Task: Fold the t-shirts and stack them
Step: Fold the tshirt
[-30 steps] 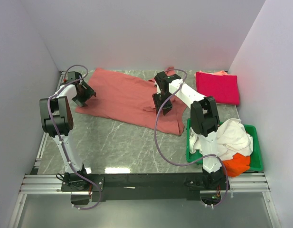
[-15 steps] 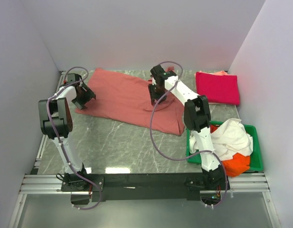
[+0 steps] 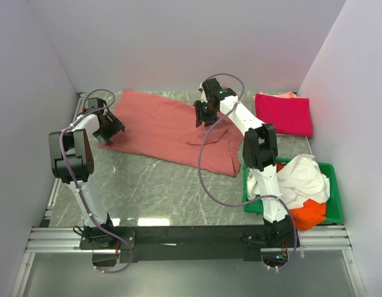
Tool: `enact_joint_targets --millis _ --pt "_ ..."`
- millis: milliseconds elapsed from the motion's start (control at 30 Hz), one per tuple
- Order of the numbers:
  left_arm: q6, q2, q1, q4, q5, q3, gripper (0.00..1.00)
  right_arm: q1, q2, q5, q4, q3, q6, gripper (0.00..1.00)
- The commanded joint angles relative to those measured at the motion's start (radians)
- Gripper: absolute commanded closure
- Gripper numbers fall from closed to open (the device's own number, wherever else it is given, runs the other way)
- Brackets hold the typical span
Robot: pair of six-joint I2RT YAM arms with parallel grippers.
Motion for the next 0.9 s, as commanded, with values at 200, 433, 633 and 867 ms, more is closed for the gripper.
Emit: enact_joint_targets --millis 200,433,633,867 --pt "0.01 -0.055 0.001 -0.002 -0.009 -0.015 0.21 -0.001 0.012 -0.064 0.007 -0.022 -0.031 0.48" --pt "0.008 -0.058 0.001 0.0 -0.01 -0.025 0.2 -0.001 0.035 -0.082 0.007 -0.04 -0.031 0.52" --pt "0.013 -0.06 0.001 0.001 -0.009 -0.032 0.21 0.0 0.049 -0.085 0.005 -0.051 -0.034 0.53" --pt "0.017 -0.061 0.001 -0.002 -0.01 -0.032 0.2 0.0 0.052 -0.082 0.005 -0.051 -0.039 0.72"
